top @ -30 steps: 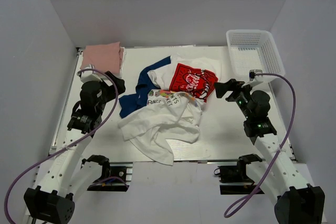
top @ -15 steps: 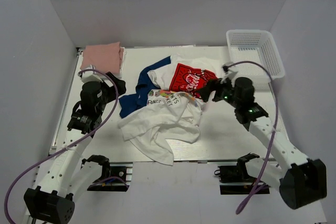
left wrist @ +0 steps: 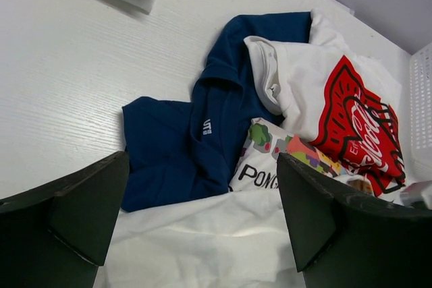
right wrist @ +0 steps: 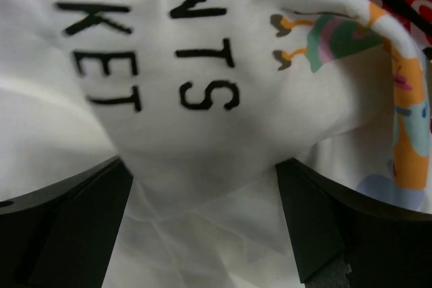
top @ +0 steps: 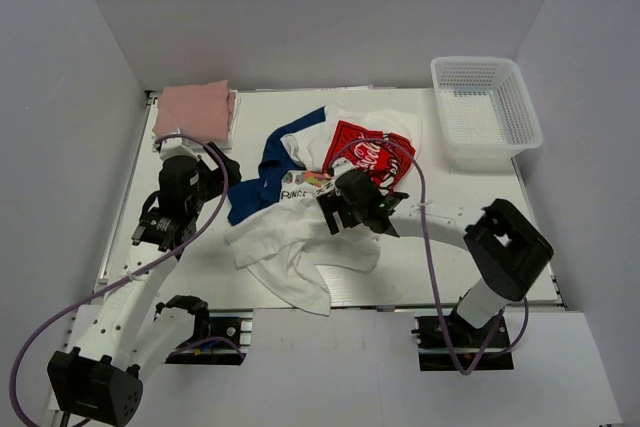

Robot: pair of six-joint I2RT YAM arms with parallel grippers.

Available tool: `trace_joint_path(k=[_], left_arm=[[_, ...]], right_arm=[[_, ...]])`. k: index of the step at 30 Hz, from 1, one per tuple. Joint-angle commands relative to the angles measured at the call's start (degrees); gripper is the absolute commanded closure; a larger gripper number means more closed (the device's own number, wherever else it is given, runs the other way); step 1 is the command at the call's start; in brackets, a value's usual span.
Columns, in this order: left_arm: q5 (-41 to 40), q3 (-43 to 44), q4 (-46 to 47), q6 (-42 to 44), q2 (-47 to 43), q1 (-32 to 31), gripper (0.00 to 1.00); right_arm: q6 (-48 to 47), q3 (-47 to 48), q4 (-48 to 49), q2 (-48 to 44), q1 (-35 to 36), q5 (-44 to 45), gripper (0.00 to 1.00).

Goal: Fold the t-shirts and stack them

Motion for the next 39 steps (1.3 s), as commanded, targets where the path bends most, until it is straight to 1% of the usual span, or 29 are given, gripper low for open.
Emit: trace_joint_path(k=[1,2,3,4,5,6,9,12,16,19,20,21,22,23,24,25,26,27,28,29,30,31,32,33,34,35,36,37,39], left_arm=[[-1.65,-0.37,-0.61,-0.78,0.13,-0.04,0.0],[-1.65,-0.37,-0.61,-0.78,0.14,-0.04,0.0],[-1.65,-0.37,-1.13,-0.78,0.66,-0.04,0.0],[-1.65,-0.37,-1.13,-0.78,0.67,-0.04,0.0],[-2.26,-0.37,-1.74,-0.78,0.67,-0.04,0.0],[-2.27,-0.37,-1.75,-0.78,0.67,-0.04,0.0],[-2.27,-0.37,-1.75,-0.78,0.67,-0.57,0.0],[-1.74,-0.37,-1.75,-0.78,0.05,-0.57,0.0],[-1.74,-0.37,-1.14,-1.31,-0.48,-0.57,0.0],[-1.21,-0.37,-1.13,-1.31,-0.48,-0.57,0.0],[-1.21,-0.37,-1.13,-1.31,-0.48,-0.57,0.0],[-1.91,-0.37,-1.13,-1.31,-0.48,-0.57,0.0],[-1.92,-0.37,-1.13,-1.31,-0.48,-0.57,0.0],[-2.53,-0.37,-1.13,-1.31,-1.0,-0.57,0.0],[-3.05,-0.37,-1.13,-1.31,-1.0,-0.57,0.0],[-3.06,-0.37,-1.13,-1.31,-1.0,-0.57,0.0],[-3.06,-0.37,-1.13,-1.31,-1.0,-0.57,0.0],[-3.06,-0.37,-1.13,-1.31,-1.0,-0.57,0.0],[-3.67,-0.37,-1.13,-1.31,-1.0,-0.57,0.0],[-3.68,-0.37,-1.13,-1.31,-0.48,-0.57,0.0],[-4.28,-0.37,-1.13,-1.31,-0.48,-0.57,0.0],[-4.29,-0.37,-1.13,-1.31,-0.48,-0.57,0.0],[-4.81,-0.37,-1.66,-1.31,0.05,-0.57,0.0],[-4.82,-0.37,-1.66,-1.31,0.05,-0.57,0.0],[-5.34,-0.37,-1.66,-1.31,0.05,-0.57,0.0],[-5.35,-0.37,-1.66,-1.31,0.66,-0.57,0.0],[-5.35,-0.37,-1.66,-1.31,0.67,-0.57,0.0],[-5.35,-0.37,-1.66,-1.31,0.67,-0.57,0.0],[-5.35,0.77,-1.66,-1.31,1.36,-0.57,0.0]], right_arm=[[2.66,3.42,-0.2,3.75,2.06,14.99,0.1],[3.01,3.59,0.24,5.32,2.5,16.33,0.12],[3.36,3.94,0.68,5.78,2.68,16.52,0.47],[4.32,4.38,-0.36,5.95,2.77,17.3,0.72],[6.42,5.17,-1.42,6.04,2.77,17.48,0.93],[7.05,7.09,-2.39,5.7,2.77,17.14,1.0],[6.53,8.34,-2.84,0.35,3.3,16.7,1.0],[5.3,10.79,-4.05,-8.0,2.86,15.46,1.0],[2.32,18.15,-5.56,-13.2,2.51,22.31,1.0],[-1.37,23.35,-3.72,-15.22,1.37,26.96,1.0],[-2.77,24.41,-2.84,-15.23,0.49,31.07,1.0],[-7.83,27.12,-0.14,-14.7,-0.21,32.59,1.0],[-9.8,28.72,0.76,-14.26,-1.79,33.91,1.0],[-10.34,34.47,3.9,-12.95,-3.63,37.4,1.0],[-16.26,36.45,4.89,-12.24,-4.69,38.31,1.0],[-20.15,38.64,5.68,-9.71,-8.18,39.27,1.0],[-23.41,45.54,6.56,-8.82,-9.35,39.63,1.0],[-25.01,48.04,8.31,-7.5,-10.58,39.81,1.0],[-29.03,50.33,8.5,-4.53,-13.81,39.64,1.0],[-30.46,58.1,9.72,-3.29,-14.8,39.72,1.0],[-31.87,60.44,10.34,-2.14,-15.94,40.33,1.0],[-36.4,64.46,11.22,1.79,-19.26,40.77,1.0],[-37.93,65.98,13.49,3.04,-20.34,41.04,1.0],[-38.9,70.7,13.69,5.4,-21.56,40.87,1.0],[-40.04,72.05,13.6,6.82,-26.27,40.6,1.0],[-40.58,74.41,12.73,10.4,-27.63,39.99,1.0],[-39.97,75.3,12.89,11.48,-28.95,38.85,1.0],[-39.62,75.84,12.9,12.54,-32.61,37.97,1.0],[-36.47,75.58,12.19,16.84,-35.1,36.38,1.0]])
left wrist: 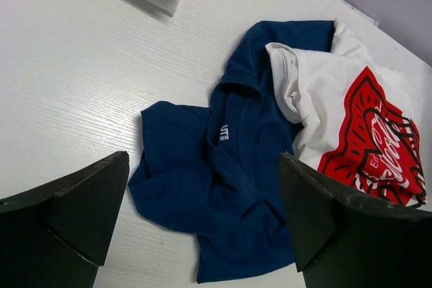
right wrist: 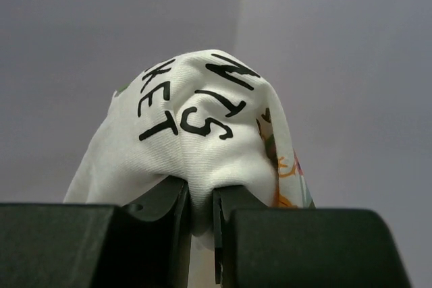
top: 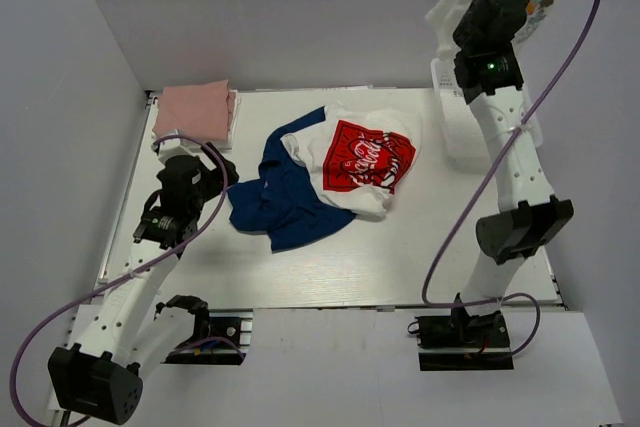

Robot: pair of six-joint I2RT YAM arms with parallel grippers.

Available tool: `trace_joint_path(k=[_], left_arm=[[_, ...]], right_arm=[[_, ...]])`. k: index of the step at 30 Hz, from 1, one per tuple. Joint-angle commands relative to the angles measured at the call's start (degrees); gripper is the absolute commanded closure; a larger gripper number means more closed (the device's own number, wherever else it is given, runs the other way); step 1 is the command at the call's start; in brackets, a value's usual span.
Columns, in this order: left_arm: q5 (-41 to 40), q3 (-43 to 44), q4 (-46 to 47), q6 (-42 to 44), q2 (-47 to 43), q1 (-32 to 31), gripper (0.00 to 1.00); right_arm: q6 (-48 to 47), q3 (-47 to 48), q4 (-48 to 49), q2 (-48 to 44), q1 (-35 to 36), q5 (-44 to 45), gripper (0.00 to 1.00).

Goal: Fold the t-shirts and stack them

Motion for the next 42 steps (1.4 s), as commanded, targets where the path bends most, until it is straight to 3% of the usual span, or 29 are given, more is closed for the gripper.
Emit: trace_joint_path(k=[1,3,8,9,10,11,14,18,22,23,26,28,34,40,42], left_arm=[[-1.61,0.88,-0.44,-0.24,1.02,-0.31,0.0],[-1.61,1.41,-0.44,-0.24,1.63,-0.31,0.0],[-0.47,1.94,1.58,0.28,3.65,-0.31,0.0],[0.05,2.55,1.58,0.29,4.35,-0.31,0.0],[0.06,2.55,1.58,0.29,4.36,-0.31,0.0],[0.06,3.16,1.58,0.29,5.23,-0.31,0.0],[0.06,4.92,-1.05,0.9,7.26,0.22,0.0],[0.67,6.33,-3.24,0.9,8.49,0.22,0.0],[-2.04,6.33,-6.82,-4.0,7.97,0.22,0.0],[-2.57,6.33,-7.98,-7.06,7.36,0.22,0.0],[2.95,5.11,-9.65,-6.39,5.95,-0.31,0.0],[4.01,2.83,-10.46,-6.39,2.63,-0.31,0.0],[6.91,-3.16,-5.71,-7.1,-5.83,-0.31,0.0],[4.54,-0.61,-12.04,-7.89,-5.04,-0.31,0.0],[4.54,-1.13,-11.34,-7.89,-5.04,-0.31,0.0]], right_arm=[[0.53,1.04,2.23,5.7,-6.55,-3.39,1.0],[8.51,0.96,-4.96,10.27,-11.48,-6.12,1.0],[20.65,-7.56,-14.9,15.38,-17.72,-25.7,1.0],[22.41,-8.0,-15.87,16.95,-18.26,-26.69,0.82],[23.64,-7.83,-17.88,17.49,-18.36,-27.05,0.27],[23.92,-7.92,-19.12,17.49,-18.36,-27.49,0.1],[24.18,-9.32,-20.1,15.48,-17.75,-30.55,0.1],[23.05,-17.38,-18.0,3.72,-14.43,-48.61,0.1],[19.7,-24.6,-19.92,-4.01,-9.22,-51.22,0.1],[22.48,-31.75,-18.36,-5.26,-7.65,-50.44,0.1],[30.03,-46.43,-5.56,-12.54,-5.01,-51.66,0.1],[32.34,-56.22,-2.0,-15.37,-2.99,-53.32,0.1],[32.88,-61.44,-9.72,-12.22,4.22,-50.97,0.1],[32.62,-60.92,-11.31,-3.53,8.62,-48.23,0.1],[31.92,-59.34,-11.49,-1.94,9.33,-48.24,0.21]])
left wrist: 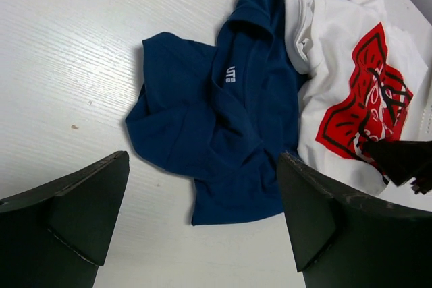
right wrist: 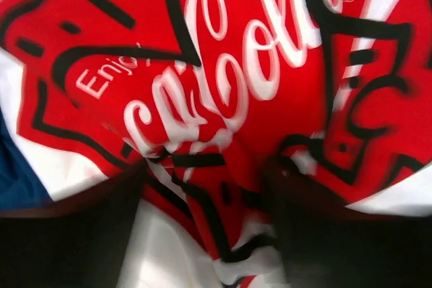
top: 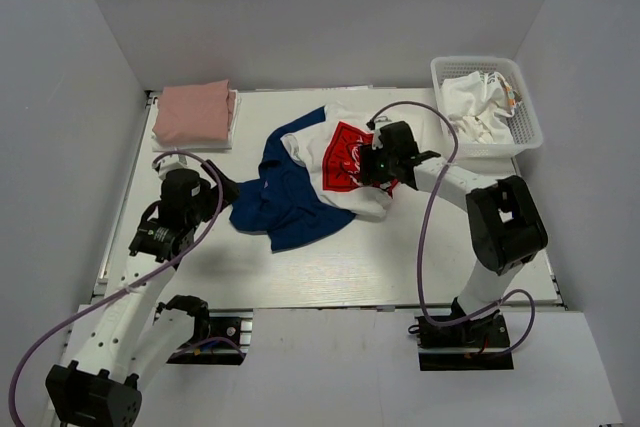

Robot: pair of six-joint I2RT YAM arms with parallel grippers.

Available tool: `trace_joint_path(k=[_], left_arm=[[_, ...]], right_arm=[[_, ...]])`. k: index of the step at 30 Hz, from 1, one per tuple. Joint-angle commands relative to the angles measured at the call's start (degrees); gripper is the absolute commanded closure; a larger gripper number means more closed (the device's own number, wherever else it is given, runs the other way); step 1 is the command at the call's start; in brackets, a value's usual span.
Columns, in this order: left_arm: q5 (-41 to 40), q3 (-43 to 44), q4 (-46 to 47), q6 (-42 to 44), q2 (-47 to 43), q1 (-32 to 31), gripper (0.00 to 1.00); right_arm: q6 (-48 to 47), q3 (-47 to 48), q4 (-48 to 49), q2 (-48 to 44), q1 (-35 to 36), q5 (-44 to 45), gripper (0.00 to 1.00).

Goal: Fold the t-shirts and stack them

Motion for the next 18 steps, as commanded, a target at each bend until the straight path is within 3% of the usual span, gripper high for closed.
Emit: trace_joint_path(k=[1,3,4,9,13,18], left_arm=[[0.58,1.11,-1.41,-0.72,-0.84,-0.31,0.0],[1.21,1.11,-0.8,-0.72,-1.64,-0.31,0.0],[1.21,1.11,-0.8,-0.72,-2.34,-0.31,0.0],[0.67,4.1,-7.89,-1.86,-3.48,-0.31,0.0],[1.21,3.93,-11.26,-3.0,-6.47,-0.31,0.0],[1.21,3.4,-12.4,-3.0,-7.53,-0.31,0.0]], right_arm=[[-0.01,4.89,0.29,1.47,0.69,1.18,0.47],[0.5,6.57,0.64,1.66,0.96,4.15,0.75],[1.64,6.93,0.91,1.65,1.13,4.87,1.0],[4.2,9.21,3.63,-4.12,0.35,9.35,1.0],[0.35,13.95,6.36,-8.0,-0.18,12.7,1.0],[-2.12,28.0,2.51,-6.61,-2.63,14.9,1.0]])
